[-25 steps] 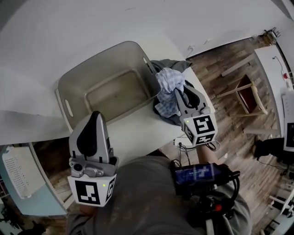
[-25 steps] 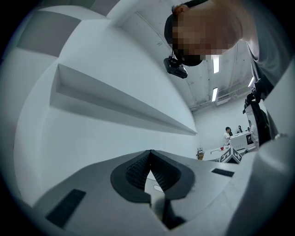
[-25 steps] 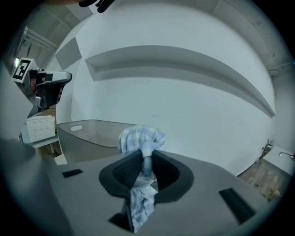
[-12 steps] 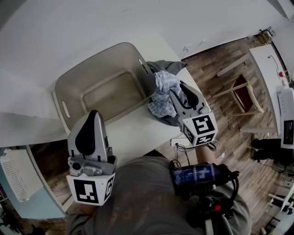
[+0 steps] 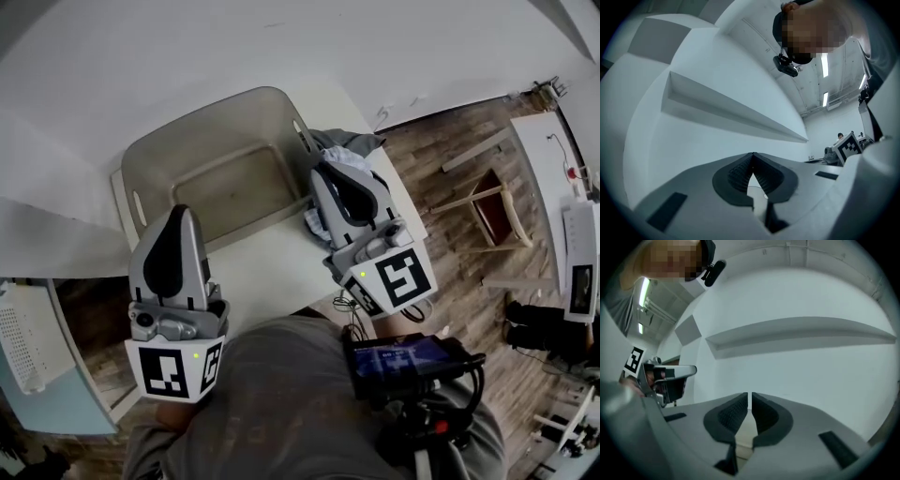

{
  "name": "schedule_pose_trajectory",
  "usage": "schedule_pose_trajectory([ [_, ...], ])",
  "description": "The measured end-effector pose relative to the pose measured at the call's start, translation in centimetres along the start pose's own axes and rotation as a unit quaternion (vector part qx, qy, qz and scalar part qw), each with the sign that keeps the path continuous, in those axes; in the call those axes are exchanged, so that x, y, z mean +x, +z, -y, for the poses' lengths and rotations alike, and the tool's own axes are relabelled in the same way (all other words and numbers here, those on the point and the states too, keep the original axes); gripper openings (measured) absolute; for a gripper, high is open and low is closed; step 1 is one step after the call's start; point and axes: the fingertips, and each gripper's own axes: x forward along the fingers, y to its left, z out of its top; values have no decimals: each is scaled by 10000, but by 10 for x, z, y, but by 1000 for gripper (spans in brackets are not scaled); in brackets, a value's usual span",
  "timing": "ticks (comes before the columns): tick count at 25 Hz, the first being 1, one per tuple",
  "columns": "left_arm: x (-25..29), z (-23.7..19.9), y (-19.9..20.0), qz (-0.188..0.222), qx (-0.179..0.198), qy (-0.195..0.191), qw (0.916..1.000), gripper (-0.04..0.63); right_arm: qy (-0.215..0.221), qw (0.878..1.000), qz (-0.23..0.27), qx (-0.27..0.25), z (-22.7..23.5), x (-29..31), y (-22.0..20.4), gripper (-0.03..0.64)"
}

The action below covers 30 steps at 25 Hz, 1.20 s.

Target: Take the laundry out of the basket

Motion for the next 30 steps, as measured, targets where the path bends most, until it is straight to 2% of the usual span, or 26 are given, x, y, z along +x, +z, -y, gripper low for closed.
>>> schedule_pose_trajectory([
  [6,-5,-13,7,55,97,252,9996,8,709,9965,436,13,-59,24,29,17],
  [12,-14,-30,3,-39,157,611,9980,8,1165,9920,484,-92,-100,38,38,8],
  [21,-24,-38,9,52,219,719,9972,8,1382,9891,467,-193,-124,41,40,6],
  [30,-25,-35,7,24,198,651,9977,8,1383,9890,474,-207,-124,39,40,6],
])
